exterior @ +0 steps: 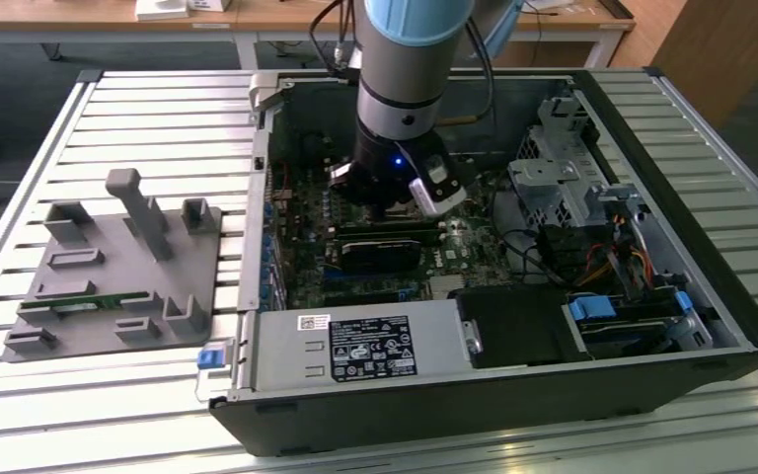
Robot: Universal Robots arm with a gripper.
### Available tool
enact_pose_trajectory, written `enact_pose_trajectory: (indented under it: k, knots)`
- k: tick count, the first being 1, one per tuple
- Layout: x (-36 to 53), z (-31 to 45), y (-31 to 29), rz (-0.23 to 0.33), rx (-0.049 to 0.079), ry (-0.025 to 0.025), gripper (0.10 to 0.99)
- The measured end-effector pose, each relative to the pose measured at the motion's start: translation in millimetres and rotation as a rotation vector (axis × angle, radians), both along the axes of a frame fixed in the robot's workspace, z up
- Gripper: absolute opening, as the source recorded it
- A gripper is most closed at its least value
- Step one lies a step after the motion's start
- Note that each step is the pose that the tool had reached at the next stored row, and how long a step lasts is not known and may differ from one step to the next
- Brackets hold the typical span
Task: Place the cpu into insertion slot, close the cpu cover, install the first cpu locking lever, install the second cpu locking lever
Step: 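Install the second cpu locking lever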
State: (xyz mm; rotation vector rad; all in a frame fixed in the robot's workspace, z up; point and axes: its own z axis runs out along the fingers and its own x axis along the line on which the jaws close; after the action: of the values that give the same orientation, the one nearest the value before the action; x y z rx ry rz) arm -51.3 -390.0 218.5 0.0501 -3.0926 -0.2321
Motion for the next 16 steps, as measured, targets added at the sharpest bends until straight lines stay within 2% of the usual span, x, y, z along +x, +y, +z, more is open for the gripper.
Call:
enact_pose_trajectory:
  k: [3, 12, 16]
  knots:
    - [-2.2, -2.1, -0.8, 0.000, 0.013, -0.0001, 0.106]
    - [-3.4, -14.1, -0.9, 0.000, 0.038, 0.0000, 0.106]
    - [-4.8, -16.2, -1.4, 0.000, 0.055, 0.0000, 0.106]
